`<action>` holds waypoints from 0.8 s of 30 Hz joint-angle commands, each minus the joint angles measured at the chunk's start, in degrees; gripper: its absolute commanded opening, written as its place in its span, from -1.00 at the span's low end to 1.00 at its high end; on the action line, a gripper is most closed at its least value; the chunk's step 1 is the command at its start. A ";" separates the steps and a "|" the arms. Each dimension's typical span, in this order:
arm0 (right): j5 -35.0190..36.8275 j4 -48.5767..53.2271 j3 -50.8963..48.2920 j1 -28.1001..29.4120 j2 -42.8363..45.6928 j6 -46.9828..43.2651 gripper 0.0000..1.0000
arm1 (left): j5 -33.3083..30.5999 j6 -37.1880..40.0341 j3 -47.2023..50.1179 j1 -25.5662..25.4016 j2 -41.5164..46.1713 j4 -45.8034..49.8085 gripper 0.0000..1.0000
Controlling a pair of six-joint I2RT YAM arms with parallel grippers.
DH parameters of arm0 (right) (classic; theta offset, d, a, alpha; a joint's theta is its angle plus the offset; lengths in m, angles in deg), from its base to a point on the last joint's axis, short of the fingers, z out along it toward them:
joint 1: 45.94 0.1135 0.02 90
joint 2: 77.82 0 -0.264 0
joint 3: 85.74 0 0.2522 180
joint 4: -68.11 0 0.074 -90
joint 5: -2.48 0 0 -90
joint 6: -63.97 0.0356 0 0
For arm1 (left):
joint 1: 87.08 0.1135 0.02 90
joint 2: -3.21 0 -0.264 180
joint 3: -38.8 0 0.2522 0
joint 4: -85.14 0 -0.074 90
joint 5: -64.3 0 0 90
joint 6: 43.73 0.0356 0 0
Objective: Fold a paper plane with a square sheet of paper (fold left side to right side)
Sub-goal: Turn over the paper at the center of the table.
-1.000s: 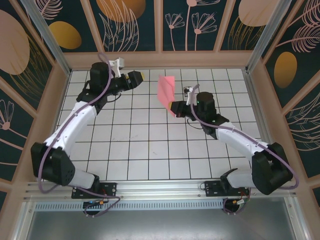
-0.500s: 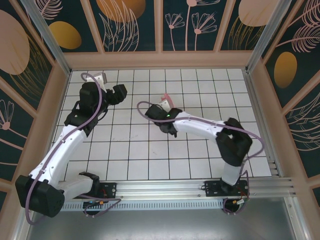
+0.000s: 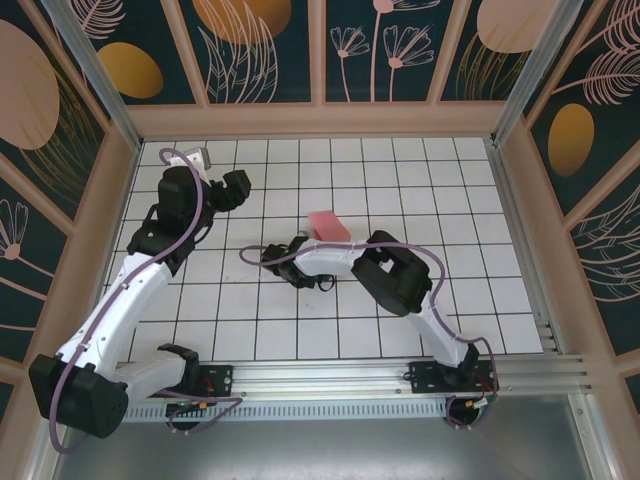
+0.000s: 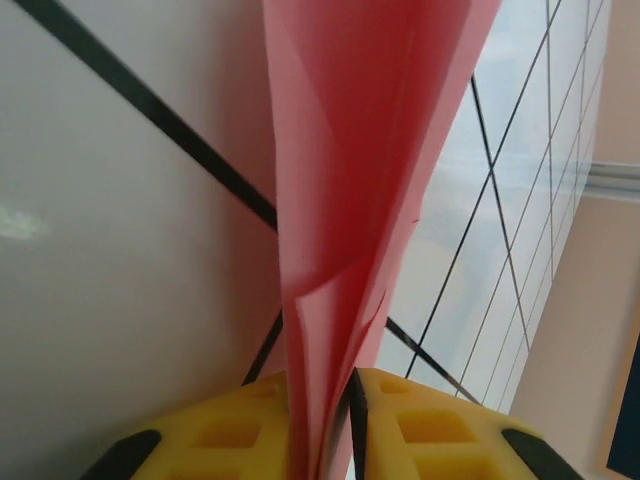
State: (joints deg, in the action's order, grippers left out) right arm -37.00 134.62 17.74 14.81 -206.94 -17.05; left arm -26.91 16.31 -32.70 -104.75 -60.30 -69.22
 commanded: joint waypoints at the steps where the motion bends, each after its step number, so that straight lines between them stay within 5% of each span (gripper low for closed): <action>1: -4.07 2.86 2.44 0.57 0.80 -0.26 -0.41 | -0.64 1.39 0.26 -0.17 0.94 0.86 0.60; 9: -16.28 -1.85 -2.00 2.10 10.79 -0.60 0.28 | 6.26 -0.37 1.66 -0.10 -1.13 -2.04 0.59; 14: -24.49 -7.47 -7.36 1.94 21.70 0.29 0.53 | 14.27 -2.96 4.20 -0.10 -5.14 -6.06 0.56; 20: -35.76 -20.92 -19.51 -4.87 37.58 1.47 0.56 | 31.22 -7.66 6.62 -0.54 -16.27 -14.93 0.27; 24: -49.22 -34.21 -30.49 -15.17 47.46 3.55 0.55 | 35.29 -9.58 5.83 -3.47 -25.03 -19.54 0.20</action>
State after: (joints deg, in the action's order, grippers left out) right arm -74.50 111.47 -6.98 5.04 -163.80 -16.01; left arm 0.67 9.27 -26.91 -106.13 -81.39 -82.25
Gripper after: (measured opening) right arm 0.777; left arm 0.604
